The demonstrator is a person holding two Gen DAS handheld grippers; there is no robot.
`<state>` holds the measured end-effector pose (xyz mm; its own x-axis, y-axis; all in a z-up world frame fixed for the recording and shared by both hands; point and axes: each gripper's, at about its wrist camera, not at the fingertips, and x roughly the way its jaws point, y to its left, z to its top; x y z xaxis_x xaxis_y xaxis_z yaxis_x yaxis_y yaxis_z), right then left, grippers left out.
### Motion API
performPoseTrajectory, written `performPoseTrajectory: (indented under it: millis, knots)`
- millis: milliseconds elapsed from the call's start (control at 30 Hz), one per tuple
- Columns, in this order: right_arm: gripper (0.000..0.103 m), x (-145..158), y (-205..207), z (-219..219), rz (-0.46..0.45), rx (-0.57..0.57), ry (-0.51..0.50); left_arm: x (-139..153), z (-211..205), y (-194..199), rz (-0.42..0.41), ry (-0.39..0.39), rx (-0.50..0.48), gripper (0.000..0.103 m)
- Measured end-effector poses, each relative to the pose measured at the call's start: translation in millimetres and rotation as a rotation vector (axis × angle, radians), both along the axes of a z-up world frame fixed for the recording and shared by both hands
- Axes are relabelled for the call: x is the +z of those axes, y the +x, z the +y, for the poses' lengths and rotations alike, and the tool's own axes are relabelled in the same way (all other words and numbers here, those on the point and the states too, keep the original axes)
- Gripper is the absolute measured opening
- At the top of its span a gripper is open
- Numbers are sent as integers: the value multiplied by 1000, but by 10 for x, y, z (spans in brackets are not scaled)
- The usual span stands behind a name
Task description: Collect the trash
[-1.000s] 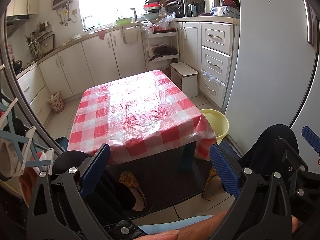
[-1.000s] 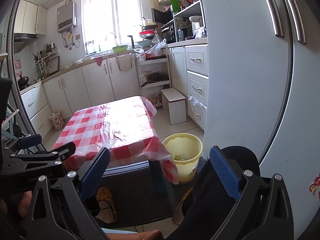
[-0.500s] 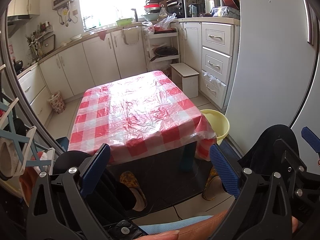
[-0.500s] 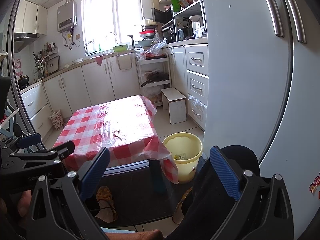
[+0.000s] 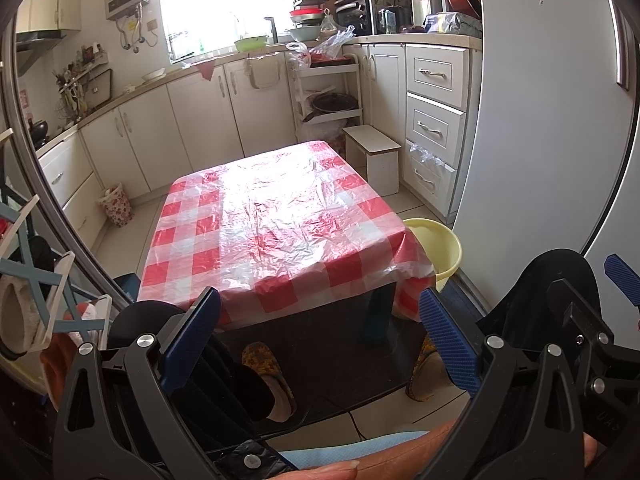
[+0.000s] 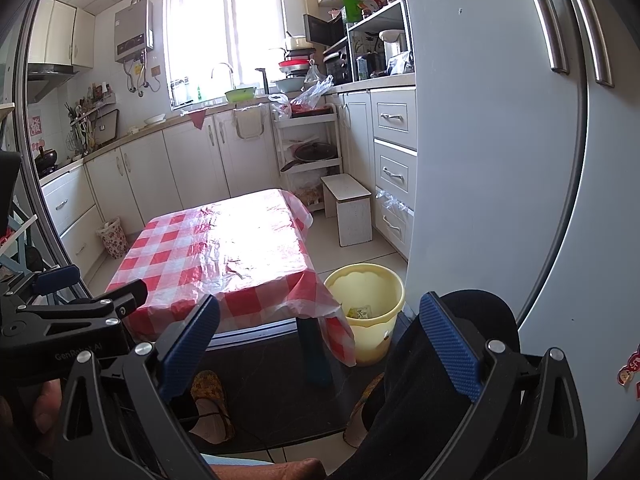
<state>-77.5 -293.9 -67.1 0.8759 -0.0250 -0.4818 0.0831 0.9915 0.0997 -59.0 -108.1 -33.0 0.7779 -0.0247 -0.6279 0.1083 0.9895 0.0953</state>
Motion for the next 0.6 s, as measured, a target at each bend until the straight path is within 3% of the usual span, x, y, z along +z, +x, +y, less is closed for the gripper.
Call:
performPoseTrajectory:
  millis: [600]
  knots:
    - [96,-26,-3,-31,-1,5,-4,-25,25,2,5,4,13,95]
